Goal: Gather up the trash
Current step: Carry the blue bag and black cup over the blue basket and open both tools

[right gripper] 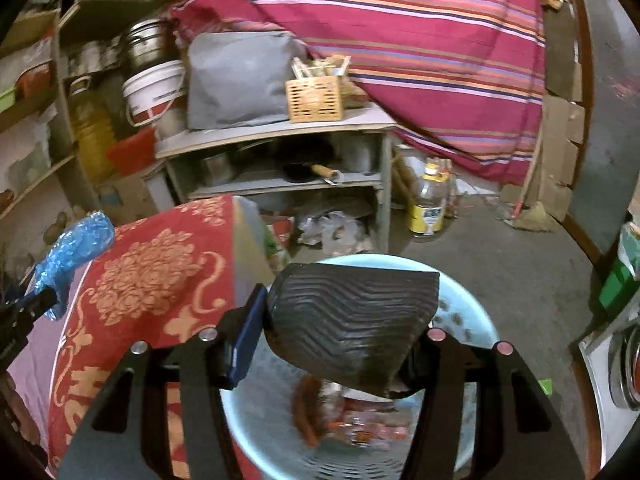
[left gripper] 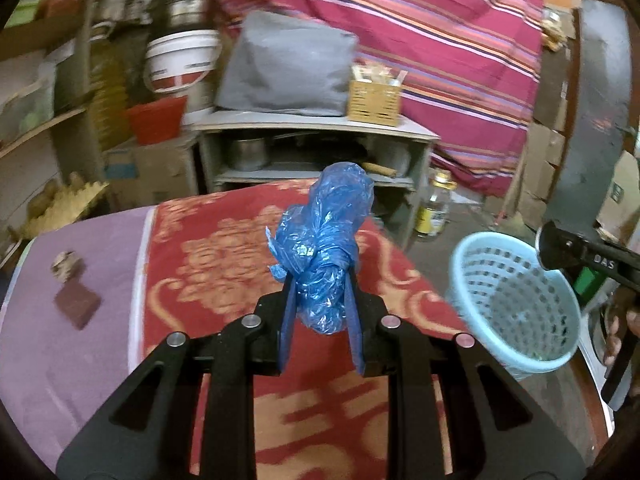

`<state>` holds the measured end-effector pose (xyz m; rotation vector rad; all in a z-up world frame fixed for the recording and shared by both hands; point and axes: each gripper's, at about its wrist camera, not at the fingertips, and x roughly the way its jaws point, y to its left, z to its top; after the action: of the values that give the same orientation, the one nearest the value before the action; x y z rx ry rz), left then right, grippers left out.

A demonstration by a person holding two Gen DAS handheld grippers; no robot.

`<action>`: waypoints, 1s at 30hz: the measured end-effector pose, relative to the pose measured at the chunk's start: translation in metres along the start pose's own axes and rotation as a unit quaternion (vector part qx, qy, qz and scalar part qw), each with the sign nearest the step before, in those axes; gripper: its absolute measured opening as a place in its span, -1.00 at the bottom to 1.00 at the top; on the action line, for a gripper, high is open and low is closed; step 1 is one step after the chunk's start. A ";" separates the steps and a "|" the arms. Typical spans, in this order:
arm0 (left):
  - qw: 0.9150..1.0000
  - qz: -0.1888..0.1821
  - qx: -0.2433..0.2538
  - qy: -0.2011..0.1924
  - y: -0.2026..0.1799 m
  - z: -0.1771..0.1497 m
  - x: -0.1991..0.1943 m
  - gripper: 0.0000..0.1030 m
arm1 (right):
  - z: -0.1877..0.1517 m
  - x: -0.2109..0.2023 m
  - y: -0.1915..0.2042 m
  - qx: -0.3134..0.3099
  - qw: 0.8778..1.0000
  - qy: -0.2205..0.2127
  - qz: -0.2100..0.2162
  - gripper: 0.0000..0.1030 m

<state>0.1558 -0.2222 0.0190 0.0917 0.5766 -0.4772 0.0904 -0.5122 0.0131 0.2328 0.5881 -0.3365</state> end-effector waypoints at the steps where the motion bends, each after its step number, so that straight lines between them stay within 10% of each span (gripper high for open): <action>1: 1.000 -0.004 0.004 -0.001 -0.007 0.000 0.001 -0.58 | -0.001 0.000 -0.006 0.002 1.000 0.001 -0.002 0.08; 30: 0.989 -0.121 0.034 0.083 -0.160 -0.023 0.091 -0.36 | -0.009 -0.006 -0.088 0.034 0.999 0.001 -0.036 0.08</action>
<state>0.1371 -0.3965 -0.0421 0.1282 0.7383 -0.7298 0.0481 -0.5885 -0.0009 0.2783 0.5877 -0.4268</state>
